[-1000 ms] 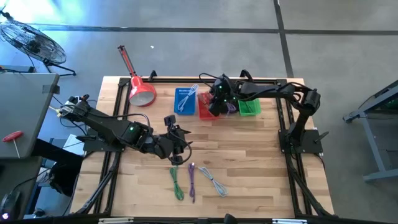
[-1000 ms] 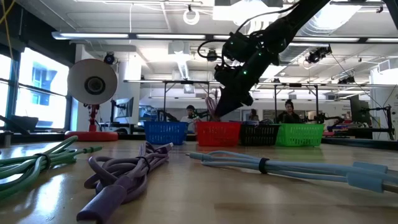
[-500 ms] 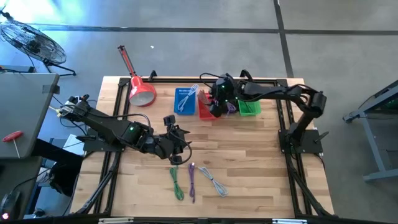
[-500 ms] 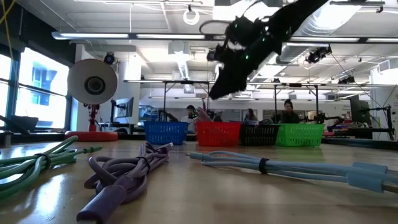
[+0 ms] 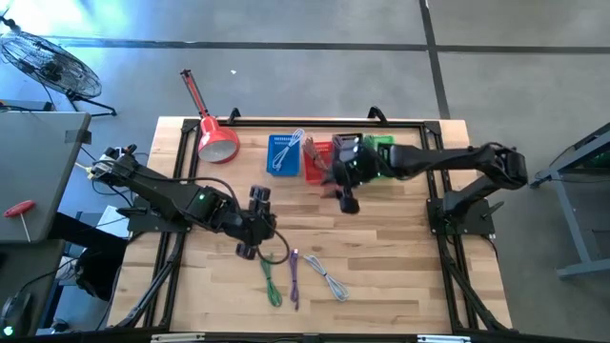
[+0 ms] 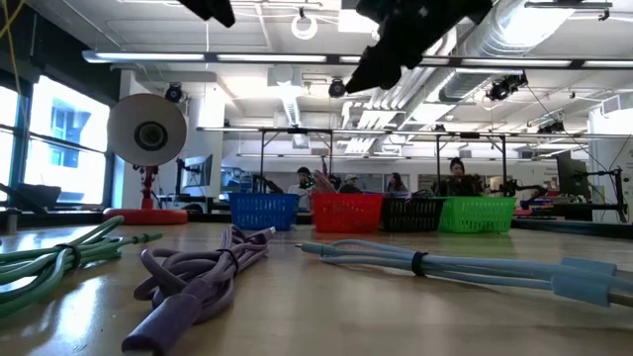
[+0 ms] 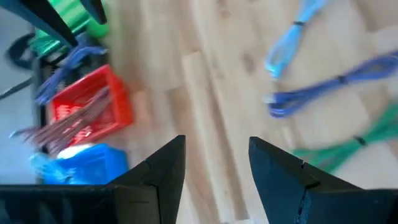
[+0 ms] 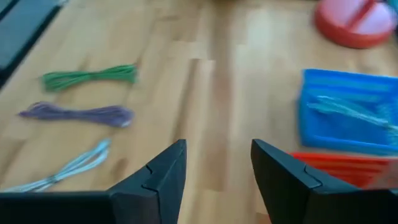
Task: Pick & Place USB Port
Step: Put the purple charger cable into the black bin
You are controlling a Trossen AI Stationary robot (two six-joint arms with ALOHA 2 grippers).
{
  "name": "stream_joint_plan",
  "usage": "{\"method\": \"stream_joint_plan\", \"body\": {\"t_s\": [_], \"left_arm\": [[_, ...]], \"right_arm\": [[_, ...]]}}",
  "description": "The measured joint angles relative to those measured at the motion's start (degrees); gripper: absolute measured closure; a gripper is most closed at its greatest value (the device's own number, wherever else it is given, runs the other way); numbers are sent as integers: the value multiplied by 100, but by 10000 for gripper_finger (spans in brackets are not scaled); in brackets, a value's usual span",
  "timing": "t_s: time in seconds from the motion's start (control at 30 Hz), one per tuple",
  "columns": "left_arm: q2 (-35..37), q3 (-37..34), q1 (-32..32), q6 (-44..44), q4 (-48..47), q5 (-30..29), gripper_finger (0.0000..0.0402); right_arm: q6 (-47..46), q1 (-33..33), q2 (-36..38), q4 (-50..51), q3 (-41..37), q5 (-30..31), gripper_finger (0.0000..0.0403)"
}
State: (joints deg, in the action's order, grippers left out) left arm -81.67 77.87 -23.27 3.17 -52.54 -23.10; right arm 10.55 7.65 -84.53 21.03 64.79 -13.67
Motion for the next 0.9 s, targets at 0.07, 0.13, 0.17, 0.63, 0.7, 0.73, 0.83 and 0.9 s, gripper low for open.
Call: {"method": "stream_joint_plan", "body": {"t_s": [0.07, 0.13, 0.17, 0.63, 0.7, 0.73, 0.83, 0.9], "left_arm": [[0, 0, 0, 234, 19, 199, 231], [-44, 2, 0, 467, 6, 341, 231], [-77, 7, 0, 551, 10, 383, 231], [-1085, 0, -11, 1557, 258, 757, 231], [-1237, 2, -64, 1866, 449, 749, 231], [-1307, 1, -99, 2056, 506, 748, 231], [-1470, -1, -224, 2683, 717, 753, 231], [-1517, 0, -323, 3046, 771, 752, 231]], "right_arm": [[-74, -279, 0, 78, 0, 6, 230], [-145, -552, 0, 105, 0, 4, 230], [-162, -690, 0, 109, 0, 8, 230], [-929, -2112, 0, 105, 0, 791, 231], [-1076, -2252, 0, 131, 0, 799, 230], [-1172, -2326, 0, 149, 0, 803, 230], [-1406, -2560, 0, 172, 0, 814, 231], [-1596, -2720, 0, 197, 0, 835, 231]]}}
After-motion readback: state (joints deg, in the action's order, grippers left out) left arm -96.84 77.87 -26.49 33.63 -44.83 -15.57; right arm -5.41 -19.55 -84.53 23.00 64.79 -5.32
